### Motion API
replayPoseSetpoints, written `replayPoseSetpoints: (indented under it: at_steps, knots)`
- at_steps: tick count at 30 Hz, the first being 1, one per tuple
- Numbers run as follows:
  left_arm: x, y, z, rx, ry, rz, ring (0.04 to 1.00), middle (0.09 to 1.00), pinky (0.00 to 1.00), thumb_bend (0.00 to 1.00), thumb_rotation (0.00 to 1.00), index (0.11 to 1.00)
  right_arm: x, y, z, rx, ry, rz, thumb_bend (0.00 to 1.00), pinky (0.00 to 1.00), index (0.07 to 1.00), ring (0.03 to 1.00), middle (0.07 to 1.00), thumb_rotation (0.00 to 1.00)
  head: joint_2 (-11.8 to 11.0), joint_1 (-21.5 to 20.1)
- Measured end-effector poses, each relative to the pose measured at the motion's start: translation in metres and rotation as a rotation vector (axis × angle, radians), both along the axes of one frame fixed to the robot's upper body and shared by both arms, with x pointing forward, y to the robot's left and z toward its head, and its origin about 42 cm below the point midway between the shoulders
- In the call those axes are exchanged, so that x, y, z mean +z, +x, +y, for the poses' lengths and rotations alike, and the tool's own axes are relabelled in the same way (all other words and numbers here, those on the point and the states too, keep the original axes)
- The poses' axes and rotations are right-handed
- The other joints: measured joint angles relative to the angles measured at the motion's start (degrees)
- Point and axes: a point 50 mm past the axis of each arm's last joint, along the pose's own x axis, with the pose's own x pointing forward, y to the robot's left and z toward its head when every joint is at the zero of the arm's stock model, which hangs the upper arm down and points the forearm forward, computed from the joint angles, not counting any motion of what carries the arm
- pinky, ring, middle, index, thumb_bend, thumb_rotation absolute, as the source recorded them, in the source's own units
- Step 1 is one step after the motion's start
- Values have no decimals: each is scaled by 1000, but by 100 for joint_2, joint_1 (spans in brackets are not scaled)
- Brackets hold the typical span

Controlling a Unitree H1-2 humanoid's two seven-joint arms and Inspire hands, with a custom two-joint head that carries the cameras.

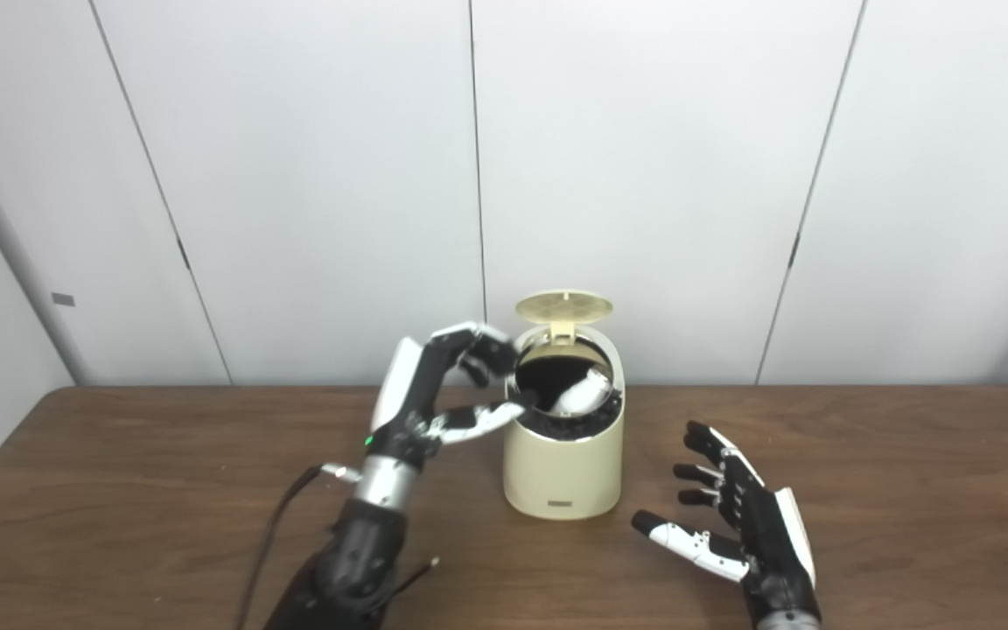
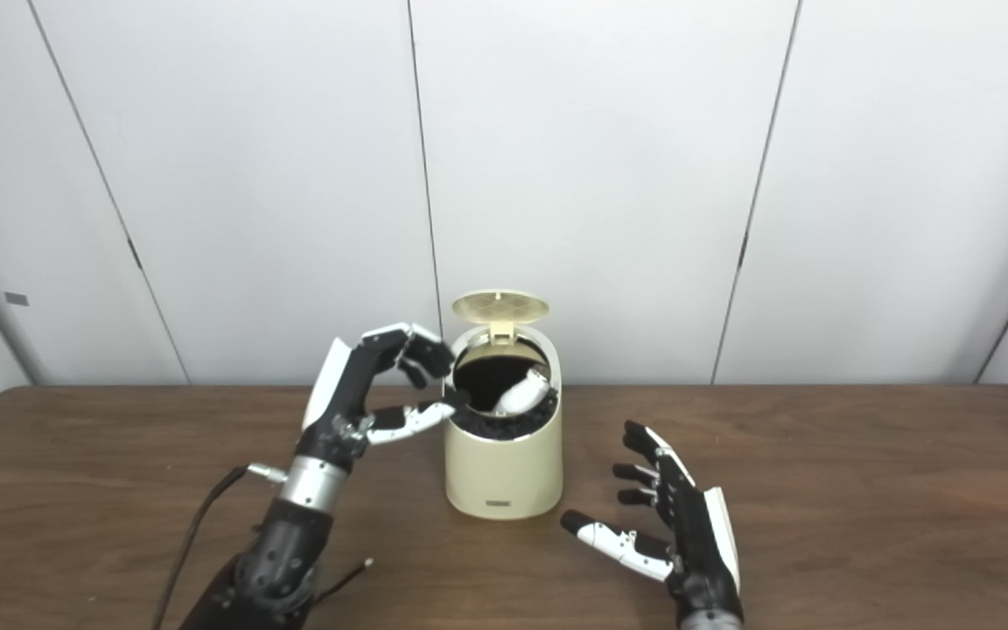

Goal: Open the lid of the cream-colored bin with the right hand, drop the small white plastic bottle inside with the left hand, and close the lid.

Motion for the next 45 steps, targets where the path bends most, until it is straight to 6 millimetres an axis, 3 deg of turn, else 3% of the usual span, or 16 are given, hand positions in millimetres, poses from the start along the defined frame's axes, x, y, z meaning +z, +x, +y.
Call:
replayPoseSetpoints:
  at_steps: [9,11,12,13,15,18,22,29,36,39,45]
  knots:
    - [6,-24,56,28,-132,81,598,513,516,515,0,484,-1,1,-6,7,-2,5,713,641,840,750,848,222,-35,62]
    - [2,-28,67,22,-160,115,638,651,563,509,49,495,-2,1,-8,10,-4,8,701,635,837,746,846,201,-52,53]
    - [-1,-31,71,15,-171,132,658,693,584,509,63,497,-2,1,-9,10,-6,9,695,639,838,749,848,195,-44,53]
    - [-6,-34,74,9,-184,151,672,712,596,587,116,606,-2,1,-10,11,-5,9,691,644,839,751,850,194,-44,53]
    - [-18,-42,79,8,-197,192,688,731,601,652,158,703,-2,1,-11,14,-1,10,683,654,841,756,852,211,-79,53]
    - [-36,-53,84,17,-196,246,693,741,598,671,181,738,-7,4,-14,20,-3,16,665,662,840,755,849,229,-132,35]
    - [-56,-58,90,46,-188,307,676,732,582,639,124,742,-4,13,-18,33,-38,-3,614,631,842,744,843,309,-193,-35]
    - [-72,-59,85,65,-165,338,677,732,591,651,137,749,49,50,-21,87,-173,-139,581,633,805,744,814,310,-263,-132]
    - [-75,-59,81,45,-173,315,677,729,603,641,71,756,106,79,-15,164,-342,-219,585,652,777,762,788,460,-334,-176]
    - [-76,-58,81,39,-171,315,689,735,622,644,46,762,128,86,-10,184,-440,-213,596,719,812,811,826,580,-369,-202]
    - [-75,-58,79,23,-161,298,690,737,617,653,28,762,165,97,1,252,-618,-196,606,818,852,887,869,691,-387,-158]
